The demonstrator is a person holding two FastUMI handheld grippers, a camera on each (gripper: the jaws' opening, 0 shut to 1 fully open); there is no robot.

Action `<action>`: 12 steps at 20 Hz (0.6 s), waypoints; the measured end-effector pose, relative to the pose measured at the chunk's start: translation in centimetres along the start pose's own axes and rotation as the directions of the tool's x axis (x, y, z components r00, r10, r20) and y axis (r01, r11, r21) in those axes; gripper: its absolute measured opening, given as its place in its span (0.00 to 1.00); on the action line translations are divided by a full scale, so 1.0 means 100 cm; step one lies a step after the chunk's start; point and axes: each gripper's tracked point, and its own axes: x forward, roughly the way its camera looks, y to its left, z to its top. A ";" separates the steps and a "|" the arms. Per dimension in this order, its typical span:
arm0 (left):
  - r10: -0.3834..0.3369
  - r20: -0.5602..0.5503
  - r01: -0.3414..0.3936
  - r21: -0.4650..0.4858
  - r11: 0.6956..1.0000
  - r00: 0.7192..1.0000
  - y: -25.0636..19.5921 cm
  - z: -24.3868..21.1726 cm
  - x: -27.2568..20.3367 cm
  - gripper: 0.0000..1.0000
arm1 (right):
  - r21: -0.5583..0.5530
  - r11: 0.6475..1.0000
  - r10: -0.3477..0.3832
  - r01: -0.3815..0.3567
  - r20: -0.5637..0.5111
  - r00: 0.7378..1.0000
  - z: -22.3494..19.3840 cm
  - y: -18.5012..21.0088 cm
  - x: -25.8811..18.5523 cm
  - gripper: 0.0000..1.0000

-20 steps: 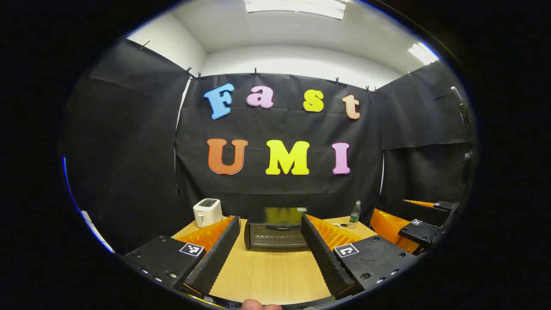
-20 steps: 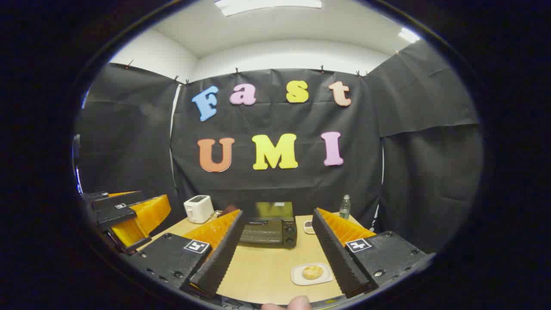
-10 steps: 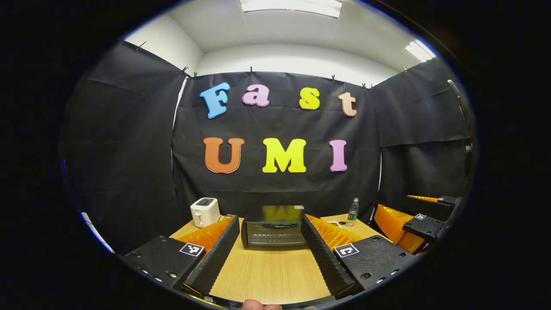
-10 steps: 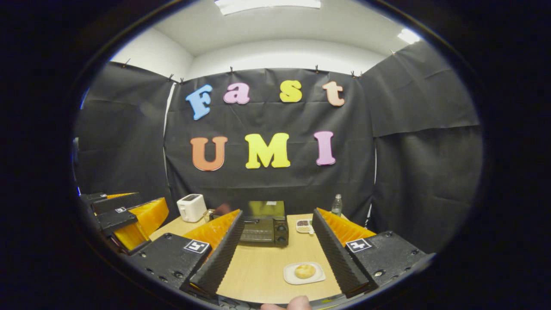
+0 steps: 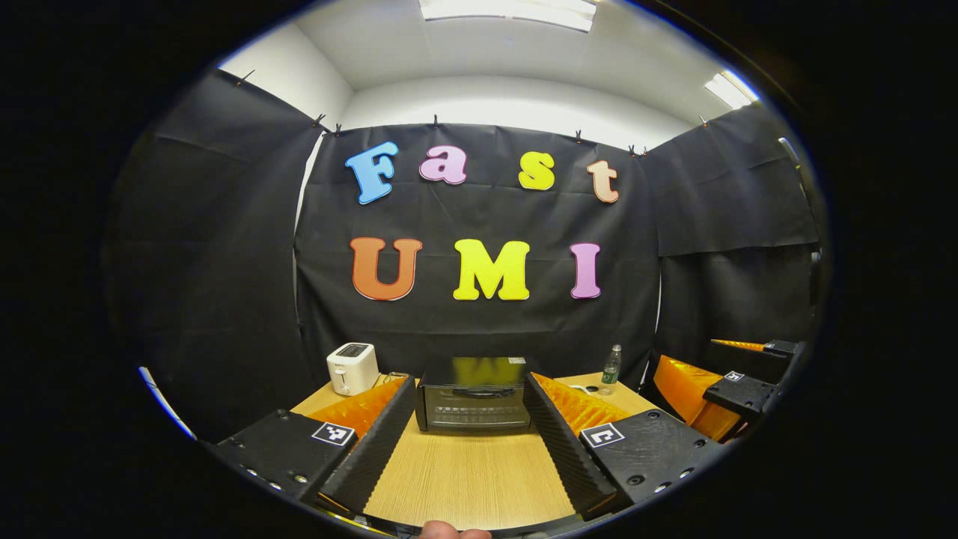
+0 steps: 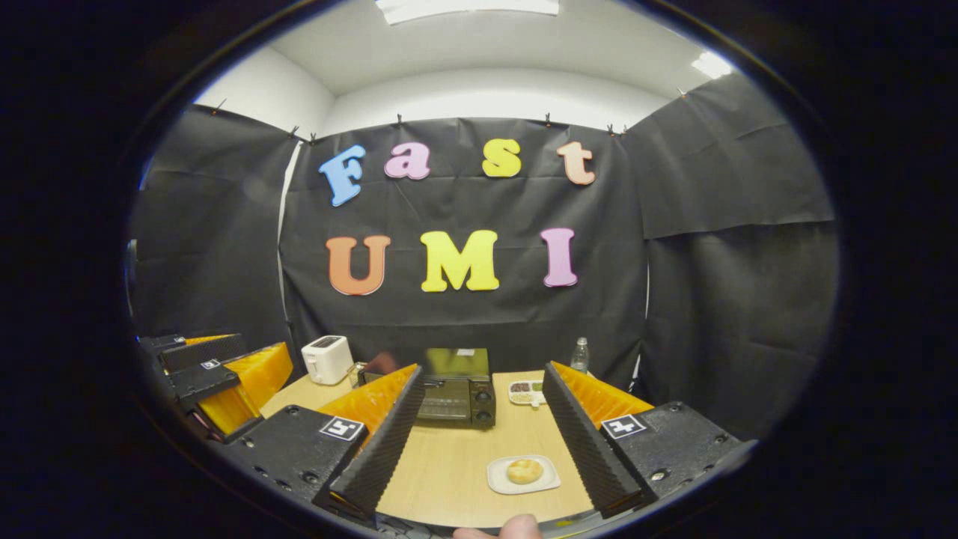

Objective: Open the electric oven with the left hand, put the food in, and close the electric oven.

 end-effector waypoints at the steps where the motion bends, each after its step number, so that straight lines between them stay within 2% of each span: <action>1: -0.001 0.001 0.001 0.002 1.000 1.000 0.000 -0.001 0.000 0.94 | 0.000 1.000 -0.001 0.001 0.001 1.000 0.000 0.000 0.001 0.97; 12: 0.019 -0.001 -0.019 0.015 1.000 1.000 0.001 -0.007 0.008 0.94 | -0.012 1.000 0.023 -0.023 -0.021 1.000 -0.006 0.000 0.013 0.97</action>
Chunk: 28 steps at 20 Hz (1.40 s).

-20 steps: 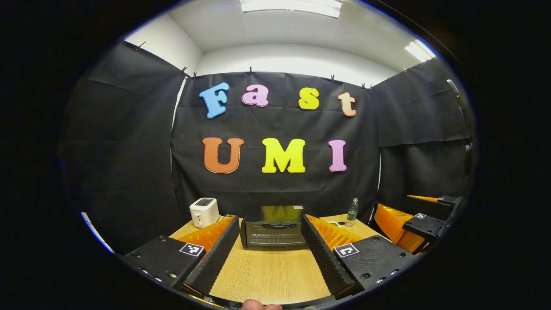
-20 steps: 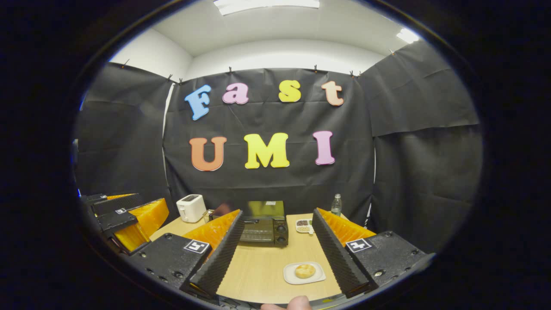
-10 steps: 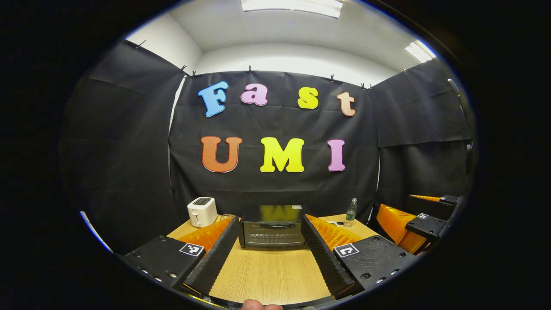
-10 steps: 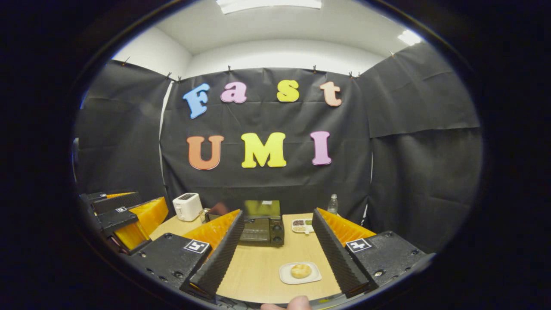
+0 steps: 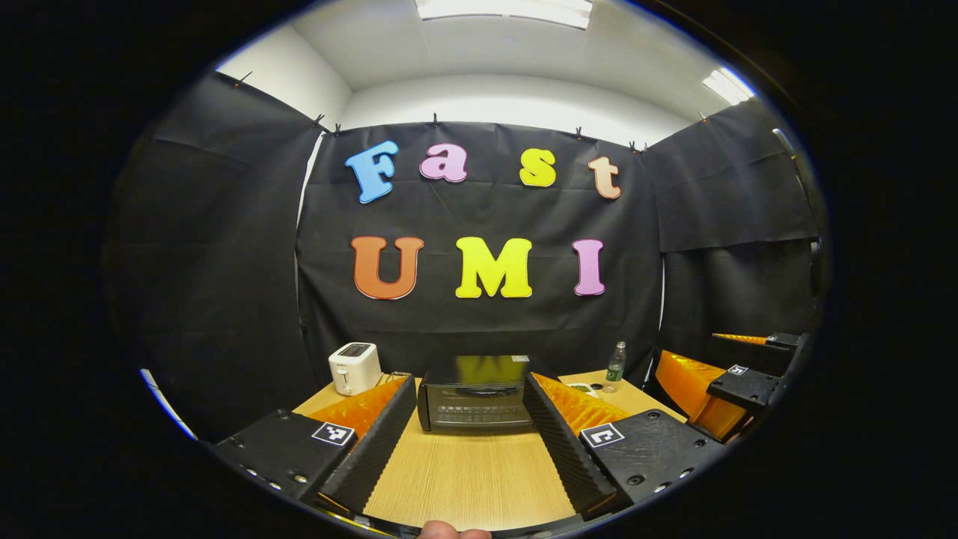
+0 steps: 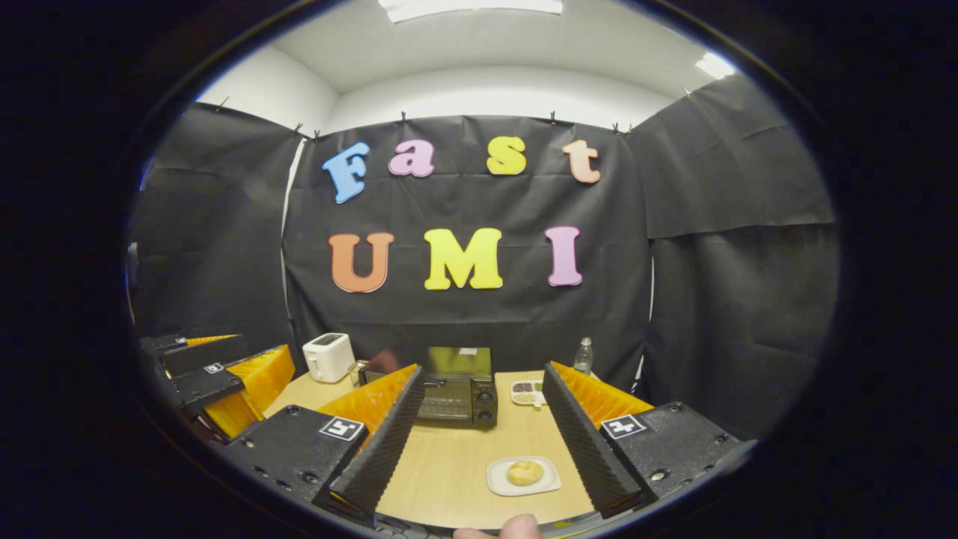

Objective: Open the electric oven with the left hand, put the food in, and close the electric oven.

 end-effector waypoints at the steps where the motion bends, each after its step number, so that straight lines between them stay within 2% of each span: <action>1: 0.002 -0.005 -0.002 -0.005 1.000 1.000 -0.001 -0.003 0.002 0.94 | -0.003 1.000 0.001 -0.001 -0.010 1.000 -0.002 -0.002 0.003 0.97; 5: 0.013 -0.057 -0.014 -0.024 1.000 0.998 -0.005 -0.020 0.016 0.94 | -0.014 1.000 0.021 -0.022 -0.051 0.998 -0.013 -0.008 0.021 0.97; 10: 0.013 -0.112 -0.013 -0.001 1.000 0.994 -0.010 -0.040 0.053 0.94 | -0.016 1.000 0.020 -0.021 -0.082 0.996 -0.019 -0.029 0.052 0.98; 15: -0.011 -0.184 0.006 -0.028 1.000 0.983 -0.019 -0.067 0.113 0.94 | -0.003 0.999 -0.046 0.046 -0.093 0.995 -0.019 -0.072 0.077 0.98; 21: -0.040 -0.247 0.040 -0.005 0.999 0.968 -0.025 -0.094 0.206 0.94 | -0.007 0.989 -0.146 0.146 -0.102 0.984 -0.015 -0.122 0.095 1.00; 28: -0.052 -0.364 0.046 -0.025 0.999 0.930 -0.030 -0.153 0.284 0.94 | -0.034 0.976 -0.218 0.216 -0.148 0.965 -0.025 -0.155 0.104 0.98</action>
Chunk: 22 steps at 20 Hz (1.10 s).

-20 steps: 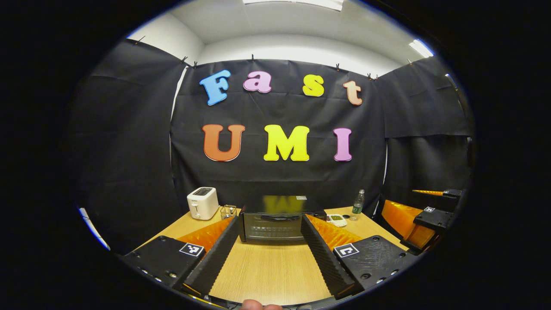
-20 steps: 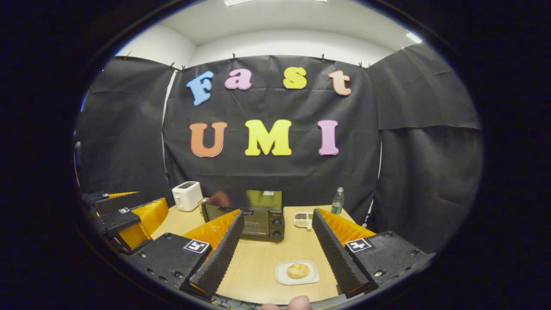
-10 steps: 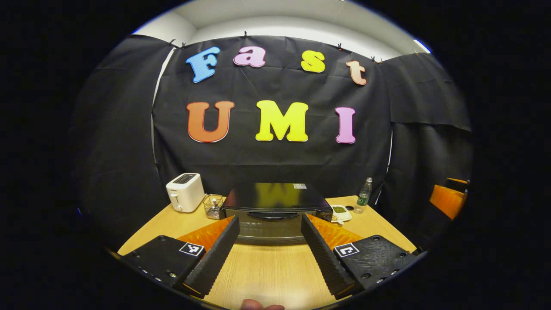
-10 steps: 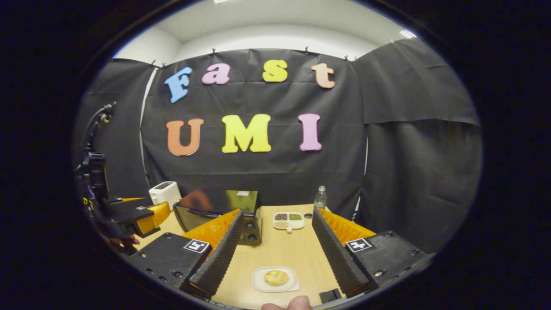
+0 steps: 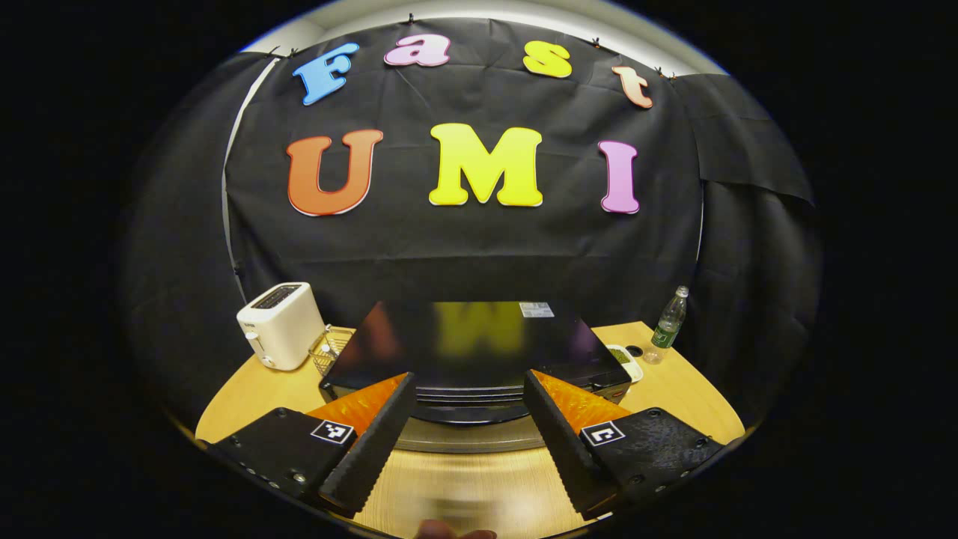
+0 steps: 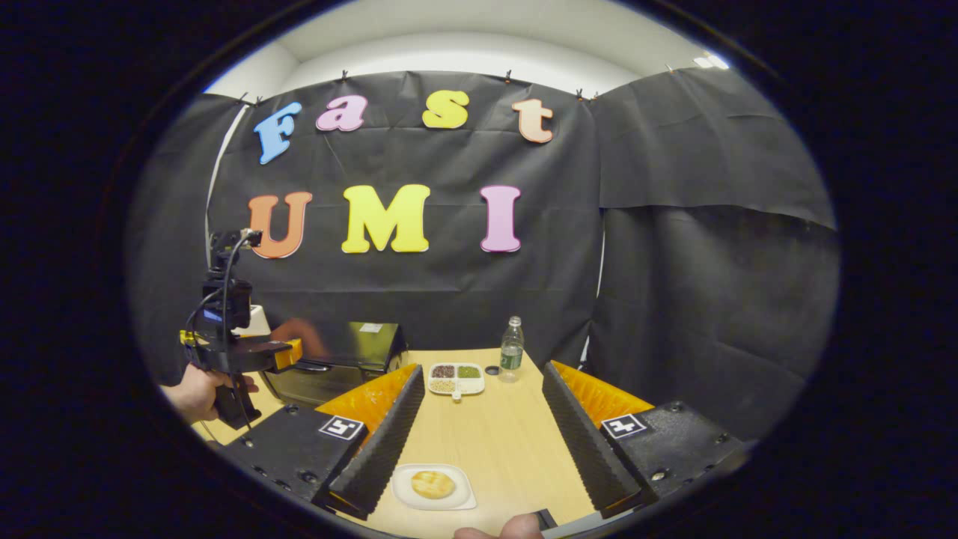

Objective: Open the electric oven with the left hand, put the food in, and close the electric oven.

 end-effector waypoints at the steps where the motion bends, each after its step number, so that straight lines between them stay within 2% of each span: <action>1: 0.003 -0.016 -0.003 -0.005 1.000 1.000 0.000 -0.006 0.007 0.94 | 0.000 1.000 -0.006 0.006 -0.009 1.000 -0.002 -0.003 0.002 0.98; 7: 0.022 -0.077 -0.020 0.026 0.999 0.997 0.004 -0.027 0.025 0.95 | 0.014 1.000 -0.012 0.013 -0.037 0.999 -0.009 -0.006 0.011 0.98; 12: 0.027 -0.074 -0.025 0.035 0.999 0.997 0.006 -0.033 0.023 0.98 | 0.016 1.000 0.001 -0.001 -0.041 0.999 -0.011 0.000 0.010 0.98; 13: 0.028 -0.075 -0.025 0.038 0.999 0.997 0.005 -0.033 0.020 0.99 | 0.019 1.000 0.005 -0.004 -0.042 0.999 -0.012 0.001 0.008 0.98; 14: 0.028 -0.086 -0.024 0.039 0.999 0.996 0.005 -0.036 0.016 0.89 | 0.022 1.000 0.009 -0.008 -0.042 0.999 -0.012 0.003 0.006 0.98; 15: 0.025 -0.090 -0.021 0.044 0.999 0.996 0.005 -0.039 0.012 0.99 | 0.026 1.000 0.011 -0.010 -0.039 0.999 -0.012 0.004 0.005 0.98; 22: 0.014 -0.148 -0.010 0.034 0.999 0.989 0.001 -0.086 -0.042 0.98 | 0.049 0.999 0.025 -0.022 -0.042 0.999 -0.018 0.015 -0.013 0.98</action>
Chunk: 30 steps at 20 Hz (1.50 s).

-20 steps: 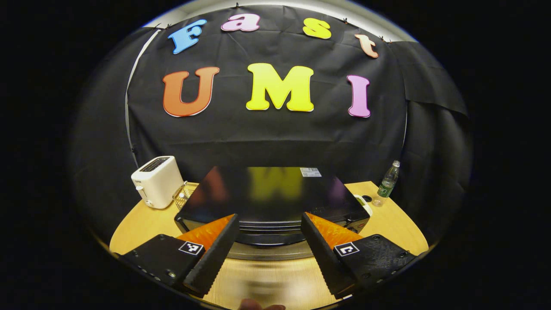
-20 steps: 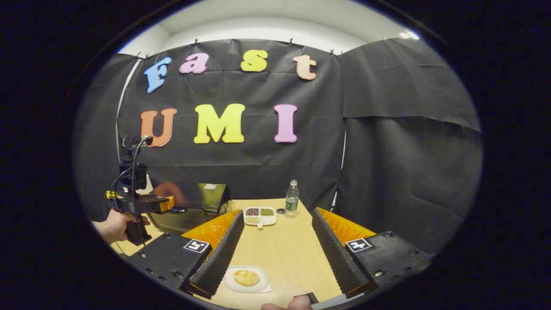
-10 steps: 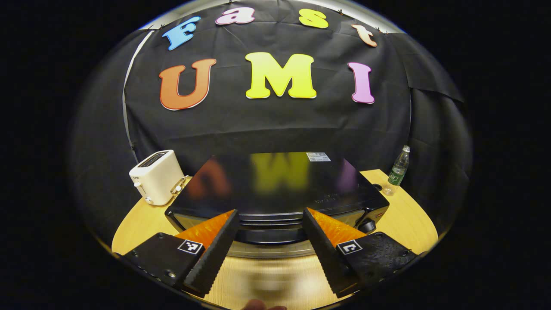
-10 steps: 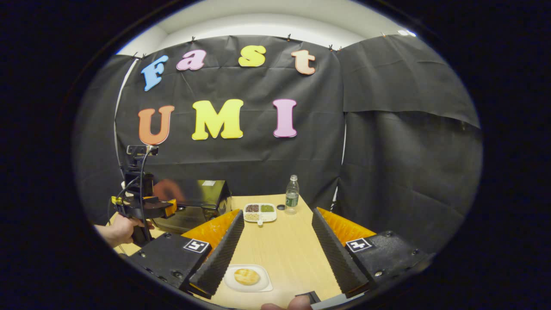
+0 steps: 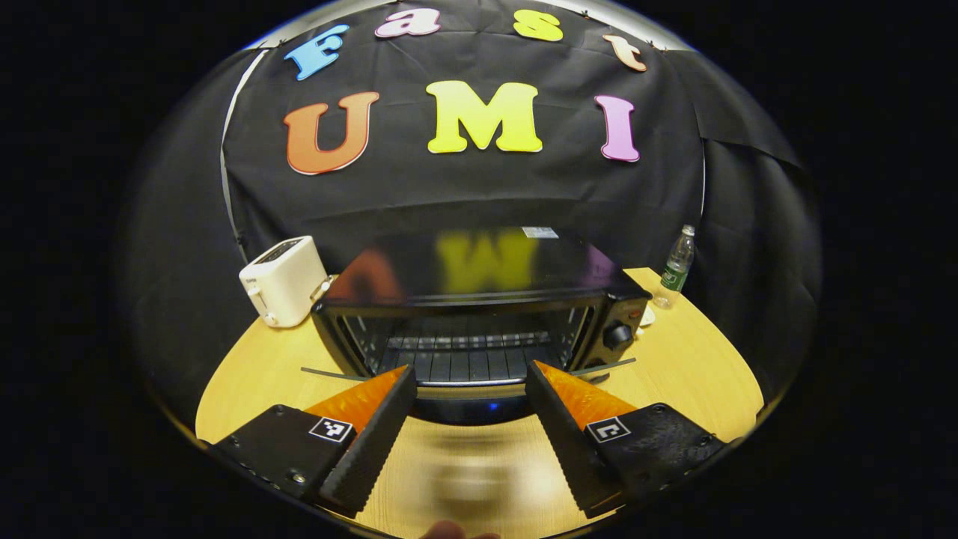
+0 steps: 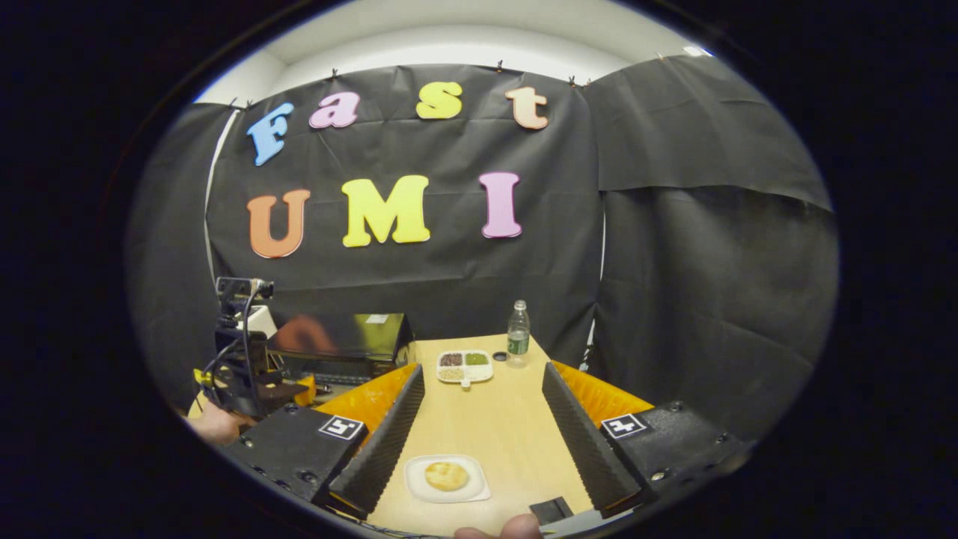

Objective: Open the electric oven with the left hand, put the food in, and close the electric oven.

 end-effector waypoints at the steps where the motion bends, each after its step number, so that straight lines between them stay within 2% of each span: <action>1: -0.005 -0.011 0.005 -0.003 1.000 1.000 -0.001 -0.009 -0.005 0.98 | -0.002 1.000 0.001 -0.001 -0.004 1.000 -0.003 0.001 -0.003 0.98; 5: -0.017 -0.054 0.017 -0.003 1.000 0.998 -0.001 -0.038 -0.018 0.98 | -0.007 1.000 0.001 -0.001 -0.013 1.000 -0.009 0.002 -0.017 0.98; 9: -0.048 -0.143 0.045 -0.022 0.999 0.989 -0.002 -0.078 -0.027 0.97 | -0.016 1.000 0.006 -0.007 -0.040 0.999 -0.021 0.003 -0.028 0.98; 10: -0.045 -0.162 0.041 -0.026 0.999 0.986 -0.001 -0.086 -0.027 0.88 | -0.021 1.000 0.007 -0.008 -0.045 0.999 -0.024 0.003 -0.031 0.98; 11: -0.042 -0.182 0.037 -0.034 0.999 0.982 0.001 -0.096 -0.029 0.87 | -0.025 1.000 0.006 -0.008 -0.049 0.999 -0.025 0.003 -0.032 0.98; 12: -0.049 -0.189 0.040 -0.050 0.998 0.981 -0.001 -0.101 -0.028 1.00 | -0.027 1.000 0.007 -0.008 -0.054 0.999 -0.027 0.002 -0.034 0.98; 13: -0.055 -0.204 0.043 -0.061 0.997 0.977 -0.001 -0.109 -0.026 0.86 | -0.029 1.000 0.006 -0.008 -0.056 0.998 -0.028 0.002 -0.036 0.98; 14: -0.059 -0.226 0.044 -0.069 0.997 0.972 -0.002 -0.117 -0.024 0.94 | -0.033 0.999 0.006 -0.007 -0.058 0.998 -0.028 0.002 -0.039 0.98; 17: -0.055 -0.281 0.031 -0.089 0.996 0.958 0.000 -0.140 -0.019 0.93 | -0.043 0.999 0.002 -0.005 -0.065 0.998 -0.032 0.000 -0.045 0.98; 23: -0.042 -0.277 0.012 -0.107 0.994 0.960 0.009 -0.145 -0.019 0.94 | -0.056 0.998 -0.013 0.010 -0.059 0.998 -0.032 0.000 -0.057 0.98; 30: -0.032 -0.241 0.001 -0.130 0.992 0.970 0.031 -0.134 -0.039 0.94 | -0.062 0.998 -0.009 0.007 -0.032 0.999 -0.028 0.011 -0.069 0.98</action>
